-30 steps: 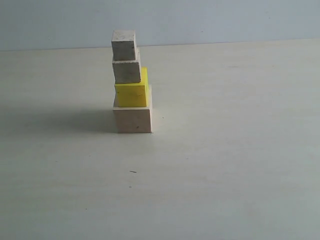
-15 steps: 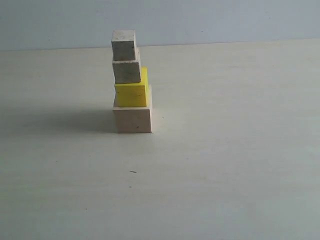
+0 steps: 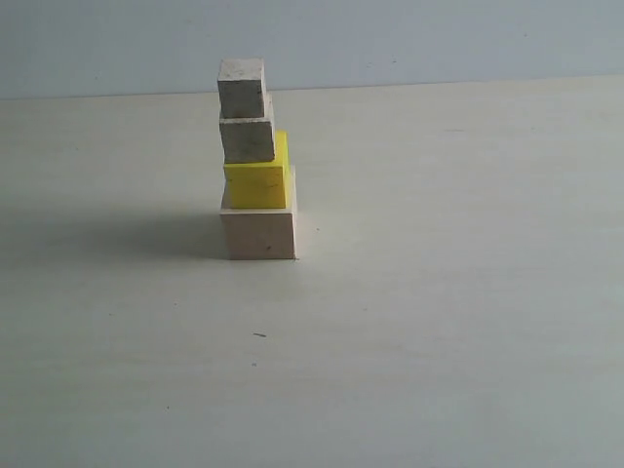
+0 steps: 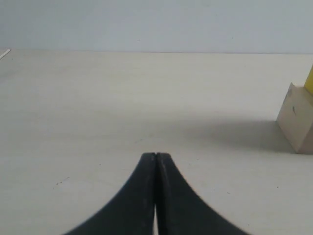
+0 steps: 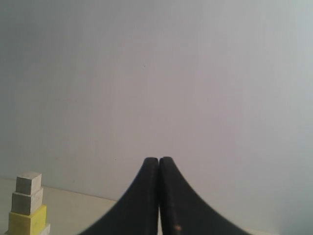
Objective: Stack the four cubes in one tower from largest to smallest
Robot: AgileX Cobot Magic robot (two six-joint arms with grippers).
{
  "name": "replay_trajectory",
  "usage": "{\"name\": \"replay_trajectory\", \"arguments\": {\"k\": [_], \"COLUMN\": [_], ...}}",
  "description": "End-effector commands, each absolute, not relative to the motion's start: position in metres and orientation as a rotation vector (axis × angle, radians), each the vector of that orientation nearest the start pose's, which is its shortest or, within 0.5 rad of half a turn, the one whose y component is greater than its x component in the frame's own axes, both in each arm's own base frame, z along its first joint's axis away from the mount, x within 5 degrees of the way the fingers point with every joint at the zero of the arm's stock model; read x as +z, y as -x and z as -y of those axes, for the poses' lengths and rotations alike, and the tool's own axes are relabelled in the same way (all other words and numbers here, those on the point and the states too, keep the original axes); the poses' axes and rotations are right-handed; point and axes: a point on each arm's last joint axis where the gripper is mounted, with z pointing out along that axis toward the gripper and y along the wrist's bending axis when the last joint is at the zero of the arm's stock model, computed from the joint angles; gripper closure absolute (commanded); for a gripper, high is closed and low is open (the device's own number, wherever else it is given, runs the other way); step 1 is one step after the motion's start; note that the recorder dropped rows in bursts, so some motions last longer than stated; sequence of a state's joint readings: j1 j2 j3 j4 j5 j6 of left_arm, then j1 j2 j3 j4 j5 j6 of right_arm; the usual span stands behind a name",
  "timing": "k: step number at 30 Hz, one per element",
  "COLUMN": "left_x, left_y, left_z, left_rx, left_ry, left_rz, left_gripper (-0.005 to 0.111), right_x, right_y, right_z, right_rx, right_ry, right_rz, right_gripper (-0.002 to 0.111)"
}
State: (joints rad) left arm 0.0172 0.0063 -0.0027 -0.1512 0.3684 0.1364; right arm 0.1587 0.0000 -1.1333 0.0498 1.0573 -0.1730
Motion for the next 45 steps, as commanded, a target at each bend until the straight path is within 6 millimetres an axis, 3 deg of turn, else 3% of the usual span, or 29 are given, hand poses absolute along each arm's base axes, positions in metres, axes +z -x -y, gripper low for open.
{"name": "replay_trajectory", "arguments": {"k": [1, 9, 35, 45], "left_x": [0.182, 0.181, 0.182, 0.182], "left_y": [-0.053, -0.053, -0.053, -0.053], "left_z": [0.004, 0.001, 0.001, -0.009], "left_rx": [-0.040, -0.028, -0.018, 0.296], "left_ry": [-0.014, 0.054, 0.051, -0.149], "left_rz": [-1.835, -1.836, -1.832, -1.835], "left_gripper": [0.107, 0.107, 0.107, 0.107], "right_x": [0.420, 0.420, 0.420, 0.420], "right_y": [0.126, 0.126, 0.126, 0.126], "right_z": [0.016, 0.016, 0.016, 0.016], "right_rx": [0.038, 0.036, 0.036, 0.041], "right_ry": [0.248, 0.249, 0.249, 0.250], "right_rz": [-1.384, -1.384, -1.384, -1.383], "right_gripper": [0.108, 0.108, 0.108, 0.108]}}
